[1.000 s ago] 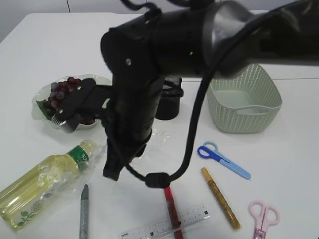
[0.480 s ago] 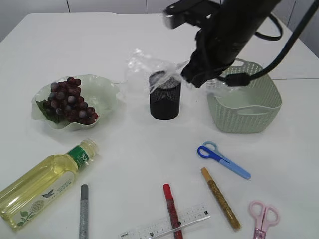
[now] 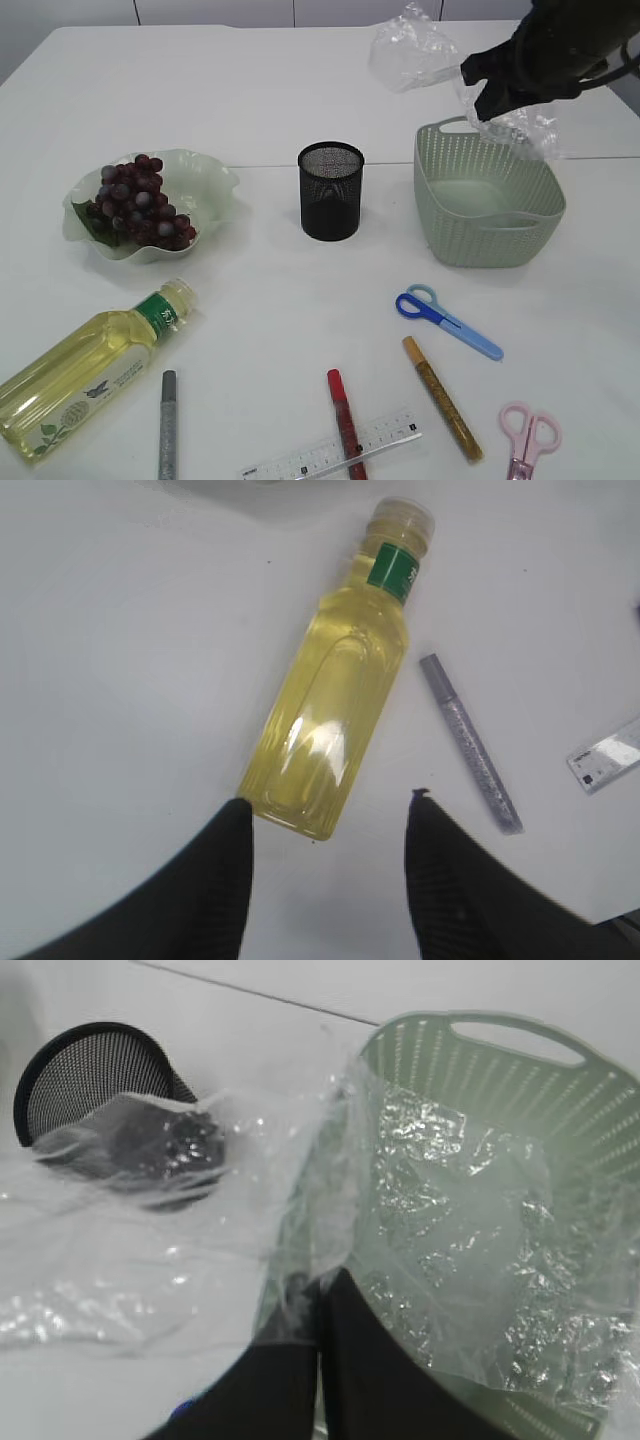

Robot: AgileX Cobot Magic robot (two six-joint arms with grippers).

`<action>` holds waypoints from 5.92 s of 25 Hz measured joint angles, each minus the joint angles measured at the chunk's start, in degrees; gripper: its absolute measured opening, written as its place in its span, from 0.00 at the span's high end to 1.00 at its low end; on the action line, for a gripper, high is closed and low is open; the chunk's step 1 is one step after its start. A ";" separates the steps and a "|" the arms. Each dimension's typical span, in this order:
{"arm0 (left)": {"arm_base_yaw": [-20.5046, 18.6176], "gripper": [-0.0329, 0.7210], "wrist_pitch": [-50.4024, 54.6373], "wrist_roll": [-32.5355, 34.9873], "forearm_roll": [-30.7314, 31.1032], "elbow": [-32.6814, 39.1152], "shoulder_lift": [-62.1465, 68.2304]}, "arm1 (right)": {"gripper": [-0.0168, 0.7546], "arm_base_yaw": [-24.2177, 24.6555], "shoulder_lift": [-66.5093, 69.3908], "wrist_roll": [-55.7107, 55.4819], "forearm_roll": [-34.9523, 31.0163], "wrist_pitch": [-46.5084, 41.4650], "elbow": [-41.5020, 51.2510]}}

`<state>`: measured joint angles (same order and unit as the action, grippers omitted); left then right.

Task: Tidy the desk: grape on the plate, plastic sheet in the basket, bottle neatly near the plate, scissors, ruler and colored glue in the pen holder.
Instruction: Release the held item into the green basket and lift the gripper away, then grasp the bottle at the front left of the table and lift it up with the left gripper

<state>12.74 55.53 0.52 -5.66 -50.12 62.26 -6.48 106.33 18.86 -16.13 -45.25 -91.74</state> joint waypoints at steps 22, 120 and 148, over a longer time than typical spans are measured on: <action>0.00 0.48 -0.49 0.00 -2.81 0.00 0.00 | 1.00 5.01 12.67 -20.05 -9.04 4.30 0.00; 7.97 0.24 9.06 10.70 6.12 -13.46 32.78 | 0.45 -0.93 -41.32 -23.46 14.15 -12.54 41.50; 8.54 0.16 6.45 10.36 8.32 -13.71 44.70 | 0.45 -0.93 -41.32 -23.34 14.15 -11.36 41.54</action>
<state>21.28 61.98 10.88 2.65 -63.83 106.96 -7.41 65.01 -4.48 -1.98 -56.60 -50.20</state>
